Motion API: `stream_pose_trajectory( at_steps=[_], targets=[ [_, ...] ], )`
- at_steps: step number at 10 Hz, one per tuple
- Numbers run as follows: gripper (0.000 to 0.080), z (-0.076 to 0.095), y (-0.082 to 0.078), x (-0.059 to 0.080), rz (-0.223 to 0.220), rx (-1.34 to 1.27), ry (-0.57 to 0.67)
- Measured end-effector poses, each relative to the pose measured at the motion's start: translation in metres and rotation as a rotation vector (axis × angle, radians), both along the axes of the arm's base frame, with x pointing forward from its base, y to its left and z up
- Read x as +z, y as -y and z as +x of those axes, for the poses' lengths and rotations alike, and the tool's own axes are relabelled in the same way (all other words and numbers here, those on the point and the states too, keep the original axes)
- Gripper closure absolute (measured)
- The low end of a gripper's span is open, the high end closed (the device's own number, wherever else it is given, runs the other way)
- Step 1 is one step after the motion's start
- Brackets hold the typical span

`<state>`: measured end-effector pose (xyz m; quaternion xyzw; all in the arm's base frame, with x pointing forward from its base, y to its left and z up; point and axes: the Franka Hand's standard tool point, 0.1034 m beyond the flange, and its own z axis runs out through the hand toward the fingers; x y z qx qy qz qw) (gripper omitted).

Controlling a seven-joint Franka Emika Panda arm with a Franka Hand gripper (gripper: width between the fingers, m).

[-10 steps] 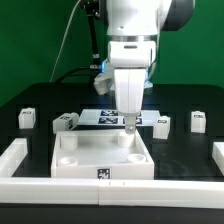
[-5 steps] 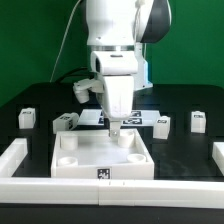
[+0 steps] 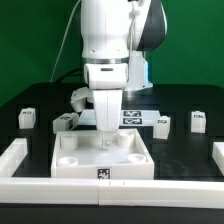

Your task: Assemble one leg

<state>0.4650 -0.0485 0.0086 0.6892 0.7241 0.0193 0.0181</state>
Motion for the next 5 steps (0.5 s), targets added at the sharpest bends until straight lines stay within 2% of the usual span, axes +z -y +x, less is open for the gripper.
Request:
stream_pose_trajectory(
  at_steps=[1, 2, 3, 4, 5],
  targets=[
    [0.0162, -0.0005, 0.0016, -0.0005, 0.000, -0.001, -0.001],
    [0.0346, -0.0006, 0.0018, -0.0006, -0.001, -0.002, -0.001],
    [0.0482, -0.0006, 0.0018, -0.0007, -0.001, -0.002, -0.001],
    [0.0482, -0.0007, 0.0018, -0.0007, 0.000, -0.002, -0.002],
    [0.0681, -0.0009, 0.0017, -0.0010, 0.000, -0.002, -0.002]
  ],
)
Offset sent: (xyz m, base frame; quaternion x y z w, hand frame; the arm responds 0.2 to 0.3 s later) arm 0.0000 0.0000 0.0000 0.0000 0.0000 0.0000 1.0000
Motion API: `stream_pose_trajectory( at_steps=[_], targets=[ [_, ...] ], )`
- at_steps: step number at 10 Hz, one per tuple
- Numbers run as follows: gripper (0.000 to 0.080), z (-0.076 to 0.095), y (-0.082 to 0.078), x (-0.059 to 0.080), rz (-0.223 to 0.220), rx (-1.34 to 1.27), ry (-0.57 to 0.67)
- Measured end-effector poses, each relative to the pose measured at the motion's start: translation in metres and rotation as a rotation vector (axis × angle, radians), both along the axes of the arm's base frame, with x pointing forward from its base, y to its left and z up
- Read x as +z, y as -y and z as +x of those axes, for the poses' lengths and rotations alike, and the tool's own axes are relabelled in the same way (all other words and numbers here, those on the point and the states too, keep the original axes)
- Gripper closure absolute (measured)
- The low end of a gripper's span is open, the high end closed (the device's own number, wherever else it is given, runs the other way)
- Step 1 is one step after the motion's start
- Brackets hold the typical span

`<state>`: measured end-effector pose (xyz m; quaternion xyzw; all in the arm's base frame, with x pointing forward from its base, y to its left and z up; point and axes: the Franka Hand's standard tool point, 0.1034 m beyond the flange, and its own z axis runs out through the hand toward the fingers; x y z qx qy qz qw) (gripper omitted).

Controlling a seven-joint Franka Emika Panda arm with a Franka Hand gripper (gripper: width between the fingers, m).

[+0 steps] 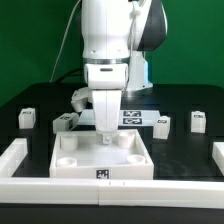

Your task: Assemble one leg

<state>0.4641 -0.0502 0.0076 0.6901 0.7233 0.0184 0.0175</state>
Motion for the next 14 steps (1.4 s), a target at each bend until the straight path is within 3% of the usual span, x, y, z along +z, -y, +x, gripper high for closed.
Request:
stream_pose_trajectory(
  at_steps=[1, 7, 12, 14],
  targets=[
    [0.0739, 0.000, 0.000, 0.000, 0.000, -0.001, 0.000],
    [0.0739, 0.000, -0.003, 0.000, 0.002, -0.020, 0.000],
    [0.0739, 0.019, -0.081, 0.000, 0.009, -0.032, -0.021],
    [0.0739, 0.028, -0.106, 0.000, 0.022, -0.036, -0.009]
  ],
)
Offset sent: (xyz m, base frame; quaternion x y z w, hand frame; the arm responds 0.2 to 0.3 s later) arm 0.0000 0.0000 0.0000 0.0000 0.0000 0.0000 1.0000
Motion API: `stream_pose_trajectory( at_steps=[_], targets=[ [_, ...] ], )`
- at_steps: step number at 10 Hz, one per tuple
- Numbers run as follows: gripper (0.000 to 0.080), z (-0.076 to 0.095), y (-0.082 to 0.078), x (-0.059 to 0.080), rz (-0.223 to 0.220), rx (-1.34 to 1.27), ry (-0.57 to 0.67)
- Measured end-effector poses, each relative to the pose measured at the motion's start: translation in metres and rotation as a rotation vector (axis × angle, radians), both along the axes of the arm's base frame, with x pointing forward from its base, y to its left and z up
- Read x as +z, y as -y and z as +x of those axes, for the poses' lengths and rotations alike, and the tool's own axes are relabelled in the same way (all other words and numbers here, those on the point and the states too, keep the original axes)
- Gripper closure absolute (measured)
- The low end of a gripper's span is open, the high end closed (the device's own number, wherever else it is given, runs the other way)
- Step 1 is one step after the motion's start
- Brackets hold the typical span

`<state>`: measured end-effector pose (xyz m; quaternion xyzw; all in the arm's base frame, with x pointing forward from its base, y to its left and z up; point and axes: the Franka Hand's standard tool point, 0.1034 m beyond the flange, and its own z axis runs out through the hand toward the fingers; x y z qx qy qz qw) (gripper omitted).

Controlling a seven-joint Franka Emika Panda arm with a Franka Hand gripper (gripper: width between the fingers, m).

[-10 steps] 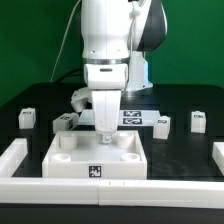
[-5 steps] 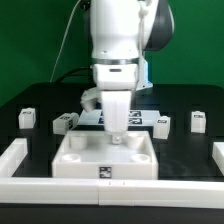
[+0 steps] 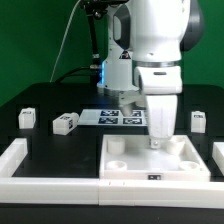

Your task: Assemble one leg

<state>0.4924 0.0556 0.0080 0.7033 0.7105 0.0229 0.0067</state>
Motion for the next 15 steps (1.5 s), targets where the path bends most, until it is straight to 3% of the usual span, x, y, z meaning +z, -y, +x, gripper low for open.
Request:
stream_pose_trajectory(
  at_steps=[3, 9, 12, 13, 14, 15],
  targets=[
    [0.0739, 0.010, -0.020, 0.000, 0.007, -0.026, 0.008],
    [0.0739, 0.010, -0.024, 0.000, 0.002, -0.022, -0.014],
    [0.0360, 0.010, -0.024, 0.000, 0.002, -0.023, -0.014],
    [0.0360, 0.010, -0.024, 0.000, 0.002, -0.023, -0.014],
    [0.0197, 0.010, -0.024, 0.000, 0.002, -0.023, -0.014],
    [0.0164, 0.010, -0.024, 0.000, 0.002, -0.023, -0.014]
  ],
)
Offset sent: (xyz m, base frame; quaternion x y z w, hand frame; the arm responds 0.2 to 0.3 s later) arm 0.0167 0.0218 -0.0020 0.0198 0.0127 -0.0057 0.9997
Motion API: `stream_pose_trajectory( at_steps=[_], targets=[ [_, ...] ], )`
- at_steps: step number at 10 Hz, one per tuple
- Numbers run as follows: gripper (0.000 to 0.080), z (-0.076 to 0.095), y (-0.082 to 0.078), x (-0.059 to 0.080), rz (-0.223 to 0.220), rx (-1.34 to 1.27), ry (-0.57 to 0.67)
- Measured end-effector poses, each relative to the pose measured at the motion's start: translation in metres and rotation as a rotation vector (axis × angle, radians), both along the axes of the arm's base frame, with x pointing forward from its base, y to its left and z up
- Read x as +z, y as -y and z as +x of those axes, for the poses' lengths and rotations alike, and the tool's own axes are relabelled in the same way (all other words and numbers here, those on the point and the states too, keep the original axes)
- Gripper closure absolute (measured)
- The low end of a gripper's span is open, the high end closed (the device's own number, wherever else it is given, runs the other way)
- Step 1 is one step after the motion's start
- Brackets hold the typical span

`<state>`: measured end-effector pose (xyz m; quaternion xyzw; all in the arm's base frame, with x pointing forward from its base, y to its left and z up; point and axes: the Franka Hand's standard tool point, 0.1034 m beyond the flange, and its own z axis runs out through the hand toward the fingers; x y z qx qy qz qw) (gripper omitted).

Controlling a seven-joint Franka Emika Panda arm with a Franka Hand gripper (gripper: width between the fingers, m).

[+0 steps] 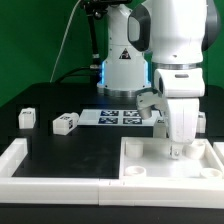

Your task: Assemble one leg

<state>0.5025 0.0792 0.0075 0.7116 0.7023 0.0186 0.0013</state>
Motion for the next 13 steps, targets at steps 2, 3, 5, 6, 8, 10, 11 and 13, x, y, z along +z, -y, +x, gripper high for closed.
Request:
stream_pose_trajectory(
  at_steps=[2, 3, 5, 6, 8, 10, 11, 13],
  targets=[
    [0.0151, -0.001, 0.000, 0.001, 0.001, -0.008, 0.002],
    [0.0151, -0.006, 0.002, 0.010, 0.004, -0.045, 0.018],
    [0.0150, -0.020, 0.002, 0.025, 0.004, -0.091, 0.032],
    [0.0150, -0.023, 0.000, 0.036, 0.004, -0.129, 0.043],
    [0.0150, -0.028, 0.000, 0.045, 0.004, -0.169, 0.052],
    [0.0150, -0.028, 0.000, 0.043, 0.007, -0.210, 0.048],
    [0.0150, -0.028, -0.001, 0.043, 0.012, -0.299, 0.045],
    [0.0150, -0.036, 0.007, 0.038, 0.046, -0.611, 0.022]
  ],
)
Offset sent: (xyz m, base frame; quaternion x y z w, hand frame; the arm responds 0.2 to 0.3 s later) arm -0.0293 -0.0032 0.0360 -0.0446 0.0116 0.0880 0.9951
